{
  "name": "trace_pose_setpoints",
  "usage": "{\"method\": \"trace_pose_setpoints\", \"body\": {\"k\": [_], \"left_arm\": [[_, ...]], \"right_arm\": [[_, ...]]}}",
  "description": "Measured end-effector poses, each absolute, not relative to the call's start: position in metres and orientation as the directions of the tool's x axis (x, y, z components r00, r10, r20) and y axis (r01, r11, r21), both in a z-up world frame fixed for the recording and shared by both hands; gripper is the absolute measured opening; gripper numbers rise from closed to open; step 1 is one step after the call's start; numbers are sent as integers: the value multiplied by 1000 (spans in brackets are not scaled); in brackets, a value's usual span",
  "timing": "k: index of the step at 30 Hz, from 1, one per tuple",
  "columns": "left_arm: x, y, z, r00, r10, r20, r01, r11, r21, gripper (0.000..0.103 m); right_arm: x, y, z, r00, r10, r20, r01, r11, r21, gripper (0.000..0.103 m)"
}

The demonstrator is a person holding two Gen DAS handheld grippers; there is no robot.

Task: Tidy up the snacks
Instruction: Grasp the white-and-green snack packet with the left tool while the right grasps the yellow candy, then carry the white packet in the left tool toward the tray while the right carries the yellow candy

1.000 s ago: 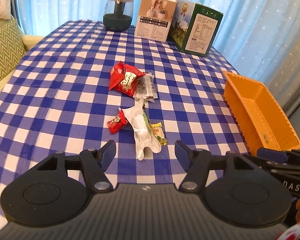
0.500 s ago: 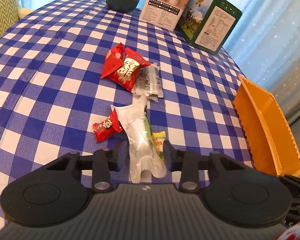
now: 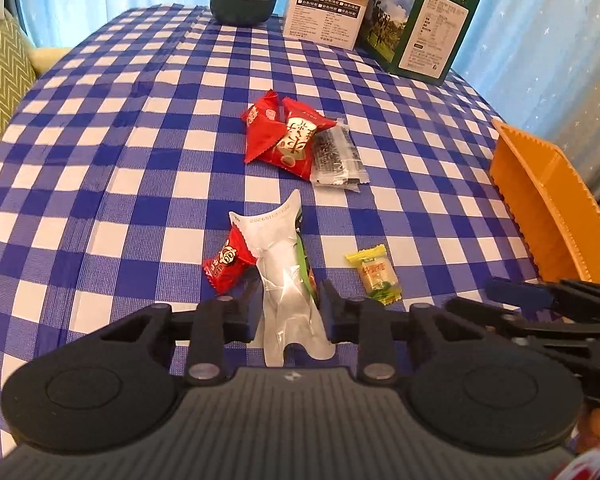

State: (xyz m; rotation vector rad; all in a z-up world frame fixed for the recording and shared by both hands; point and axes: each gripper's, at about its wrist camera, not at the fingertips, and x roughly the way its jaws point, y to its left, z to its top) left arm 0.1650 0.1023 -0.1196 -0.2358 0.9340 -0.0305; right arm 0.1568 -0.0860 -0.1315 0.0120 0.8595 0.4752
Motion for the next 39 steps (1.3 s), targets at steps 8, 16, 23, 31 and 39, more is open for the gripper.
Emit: {"method": "trace_pose_setpoints", "body": {"k": [8,16,23,31,39], "left_arm": [[162,112,-119,596,-143,-790,-41,977,-208,29],[160,113,-122,597,-155,-787,-21,978,-208,29],[161,103,-124,621,-111,-776,-43,984,-175,30],[166,92,-131,622,-80,-779,-56,988,-146,26],[144,73,-122,626,-93,-774,-25,990,-139,26]], "right_arm": [[173,-50,-144,537,454,-711,-475,859,190,42],[180,-32,-154,534,437,-724,-526,842,120,30],[176,-47,-150,551,398,-733,-492,865,100,26],[165,-77,-145,567,354,-744,-422,900,107,26],[144,-105,-136,582,331,-742,-361,924,129,26]]}}
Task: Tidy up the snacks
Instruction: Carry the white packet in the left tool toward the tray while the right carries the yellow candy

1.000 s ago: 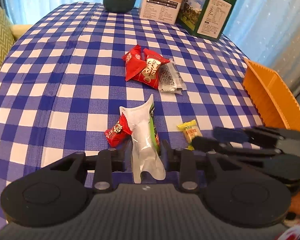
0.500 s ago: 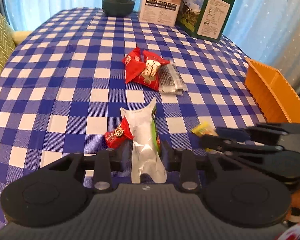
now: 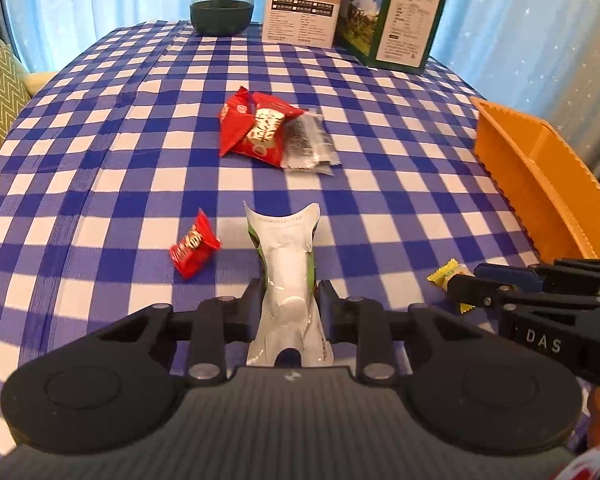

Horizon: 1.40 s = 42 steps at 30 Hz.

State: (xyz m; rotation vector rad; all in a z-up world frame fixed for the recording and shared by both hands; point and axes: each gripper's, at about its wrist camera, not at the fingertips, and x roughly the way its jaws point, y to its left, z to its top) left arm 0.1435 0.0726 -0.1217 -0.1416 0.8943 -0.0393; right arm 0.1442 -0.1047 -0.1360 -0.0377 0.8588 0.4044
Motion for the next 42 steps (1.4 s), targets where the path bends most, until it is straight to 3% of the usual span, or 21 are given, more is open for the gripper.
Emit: {"method": "trace_pose_setpoints", "body": {"k": [4,6,18,20,22,24,32,33,34,35,42], "left_arm": [[131,62,-112,629,-110,-770,-7,989,-148,26],[125,57,-106,633,-118,-765,5,989,-149,26],[102,42,-94,629,-131,-766,25,989,-148,26],[102,42,-94,629,-129,-767,27,989,-144,26],[102,43,-94,628,-131,-767,26,989,-147,26],[103,43,-94,628,-129,-768,24,989,-147,26],[107,47,-98,616,-132,-776,14,987,-158,26],[107,47,-98,616,-132,-777,12,987,-158,26],[107,47,-98,616,-131,-777,12,987,-157,26],[107,46,-99,616,-130,-777,11,988,-156,26],[106,41,-94,625,-130,-770,15,988,-154,26]], "right_arm": [[130,-117,-126,597,330,-731,-345,928,137,23],[123,-121,-120,602,328,-728,-348,928,131,1],[94,-132,-126,602,330,-727,-401,912,82,3],[94,-127,-128,602,335,-724,-432,900,57,7],[95,-123,-130,597,346,-724,-469,883,36,27],[96,-119,-134,597,348,-723,-499,867,6,39],[115,-114,-151,546,367,-753,-578,816,-21,39],[116,-114,-152,541,372,-754,-583,812,-17,37],[116,-115,-152,537,382,-753,-585,811,-6,25],[116,-116,-152,528,392,-753,-587,810,10,22],[105,-123,-142,562,372,-739,-518,855,36,21]]}}
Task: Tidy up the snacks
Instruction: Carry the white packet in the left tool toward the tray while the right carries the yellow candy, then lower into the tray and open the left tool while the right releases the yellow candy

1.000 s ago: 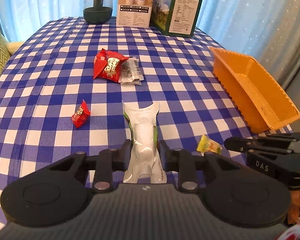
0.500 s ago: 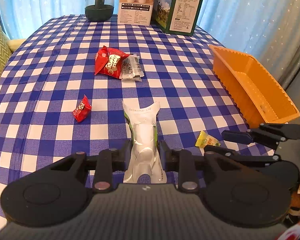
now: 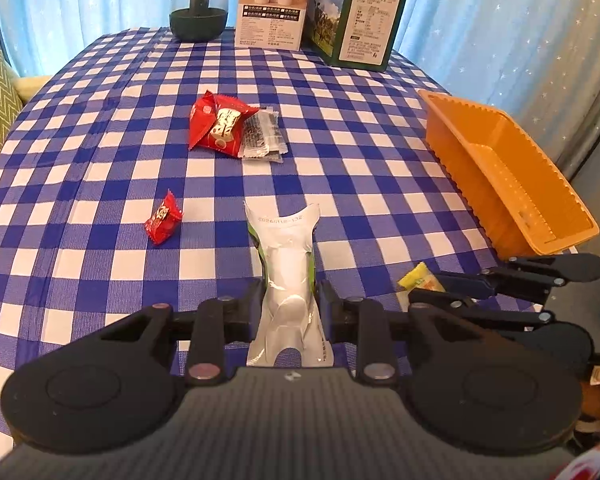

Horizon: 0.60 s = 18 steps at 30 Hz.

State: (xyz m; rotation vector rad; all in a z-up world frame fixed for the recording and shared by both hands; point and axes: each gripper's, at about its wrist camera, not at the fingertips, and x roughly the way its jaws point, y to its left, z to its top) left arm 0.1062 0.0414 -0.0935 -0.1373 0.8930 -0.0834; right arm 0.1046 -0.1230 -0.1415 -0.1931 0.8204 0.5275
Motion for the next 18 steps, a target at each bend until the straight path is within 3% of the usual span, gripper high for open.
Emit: {"method": "trace_pose_setpoints", "body": {"k": [18], "left_arm": [[112,-34,-42,668,-251,-701,154,968,-200,26]], "right_arm": [[86,-217,-66,726,242,-643,-227,968,108,22]]}}
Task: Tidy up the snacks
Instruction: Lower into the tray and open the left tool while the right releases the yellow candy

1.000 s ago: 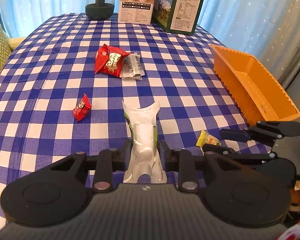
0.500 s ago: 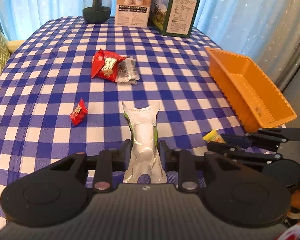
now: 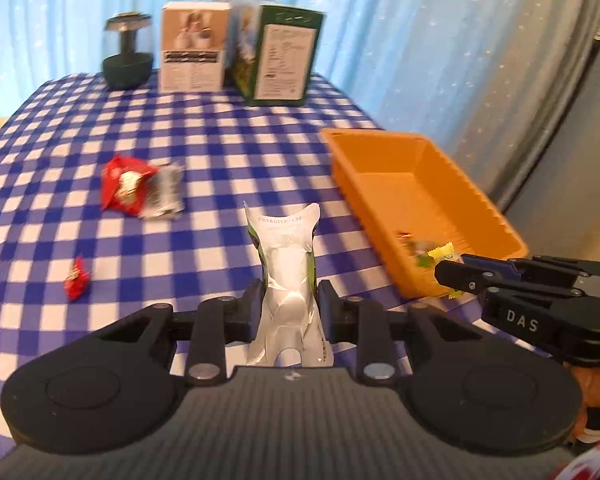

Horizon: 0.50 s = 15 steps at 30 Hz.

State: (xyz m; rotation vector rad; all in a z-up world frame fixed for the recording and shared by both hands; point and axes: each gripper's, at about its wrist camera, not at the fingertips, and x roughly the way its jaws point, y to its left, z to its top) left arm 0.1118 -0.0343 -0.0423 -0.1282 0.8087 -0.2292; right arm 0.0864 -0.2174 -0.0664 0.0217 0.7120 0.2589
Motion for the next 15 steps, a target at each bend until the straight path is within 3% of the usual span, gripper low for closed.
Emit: {"method": "trace_pose_setpoints", "body": {"k": [15], "left_arm": [[138,-116,-27,644,-359,-676,284,932,-224,26]], "right_arm": [[93,-290,-50,774,127,-620,-55,989,134,22]]}}
